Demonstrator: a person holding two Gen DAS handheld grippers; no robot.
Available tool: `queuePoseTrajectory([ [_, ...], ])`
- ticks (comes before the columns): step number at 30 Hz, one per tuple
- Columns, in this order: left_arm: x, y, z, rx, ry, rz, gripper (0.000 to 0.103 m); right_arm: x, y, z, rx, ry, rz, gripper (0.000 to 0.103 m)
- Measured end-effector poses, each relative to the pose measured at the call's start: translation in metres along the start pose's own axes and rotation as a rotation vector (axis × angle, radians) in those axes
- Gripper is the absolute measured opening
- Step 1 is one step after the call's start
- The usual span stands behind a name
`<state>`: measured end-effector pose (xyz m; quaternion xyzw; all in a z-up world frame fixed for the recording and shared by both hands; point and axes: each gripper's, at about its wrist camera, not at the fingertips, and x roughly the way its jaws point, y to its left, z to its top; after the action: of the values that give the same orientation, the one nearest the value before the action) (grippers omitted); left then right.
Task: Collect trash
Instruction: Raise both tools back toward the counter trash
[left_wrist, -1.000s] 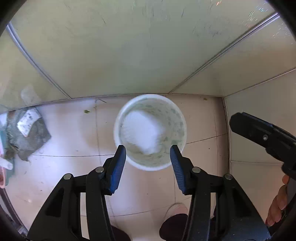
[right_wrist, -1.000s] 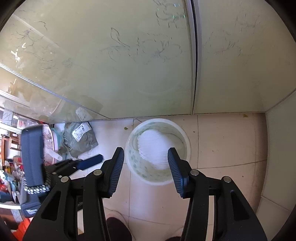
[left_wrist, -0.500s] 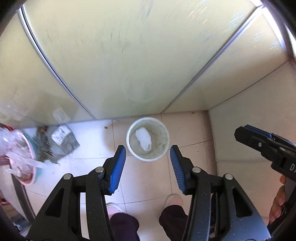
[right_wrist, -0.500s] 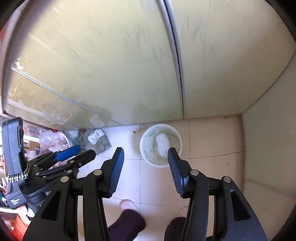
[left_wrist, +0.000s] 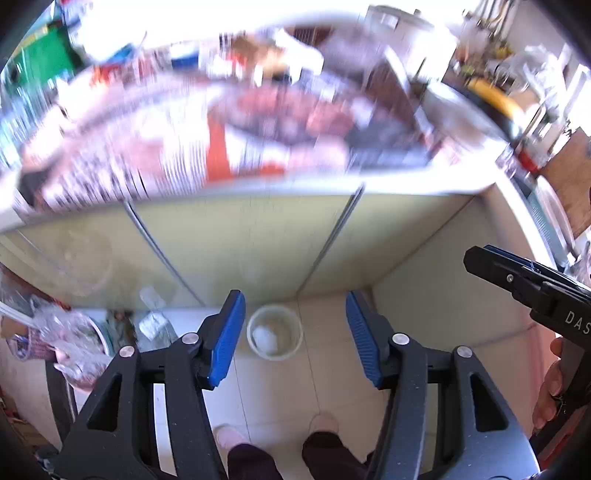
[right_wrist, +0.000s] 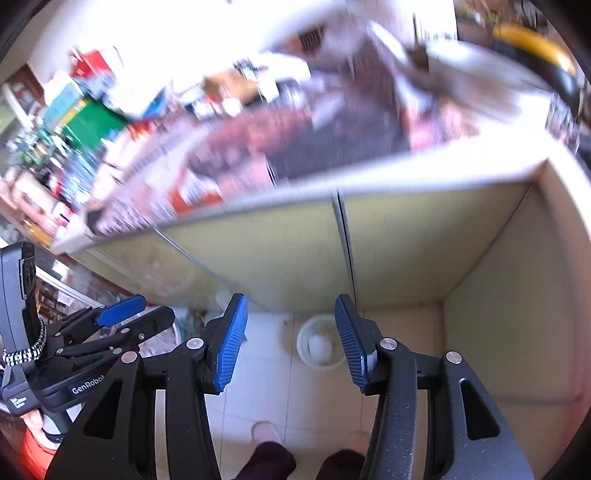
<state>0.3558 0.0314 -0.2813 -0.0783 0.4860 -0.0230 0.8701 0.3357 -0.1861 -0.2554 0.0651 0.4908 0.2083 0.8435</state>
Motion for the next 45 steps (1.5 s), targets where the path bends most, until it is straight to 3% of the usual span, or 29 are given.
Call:
queuePoseTrajectory([
  [8, -0.104, -0.045, 0.041, -0.010, -0.191, 0.030, 0.067, -0.082, 0.024, 0.032, -0.081, -0.153, 0.036, 0.046],
  [14, -0.152, -0.058, 0.061, -0.041, -0.301, 0.059, 0.071, -0.138, 0.033, 0.060, -0.124, -0.249, 0.067, 0.049],
  [19, -0.170, -0.051, 0.086, -0.054, -0.348, 0.062, 0.072, -0.149, 0.040, 0.080, -0.151, -0.294, 0.072, 0.051],
  [26, -0.145, -0.017, 0.136, -0.036, -0.375, 0.059, 0.074, -0.127, 0.050, 0.115, -0.159, -0.327, 0.062, 0.051],
  [31, -0.114, 0.017, 0.190, -0.012, -0.363, 0.029, 0.074, -0.096, 0.059, 0.150, -0.145, -0.333, 0.028, 0.051],
  [37, -0.074, 0.059, 0.249, 0.032, -0.292, 0.006, 0.074, -0.054, 0.070, 0.200, -0.082, -0.313, 0.005, 0.051],
  [45, -0.006, 0.089, 0.294, 0.060, -0.192, -0.029, 0.074, -0.004, 0.074, 0.239, -0.025, -0.277, -0.044, 0.051],
])
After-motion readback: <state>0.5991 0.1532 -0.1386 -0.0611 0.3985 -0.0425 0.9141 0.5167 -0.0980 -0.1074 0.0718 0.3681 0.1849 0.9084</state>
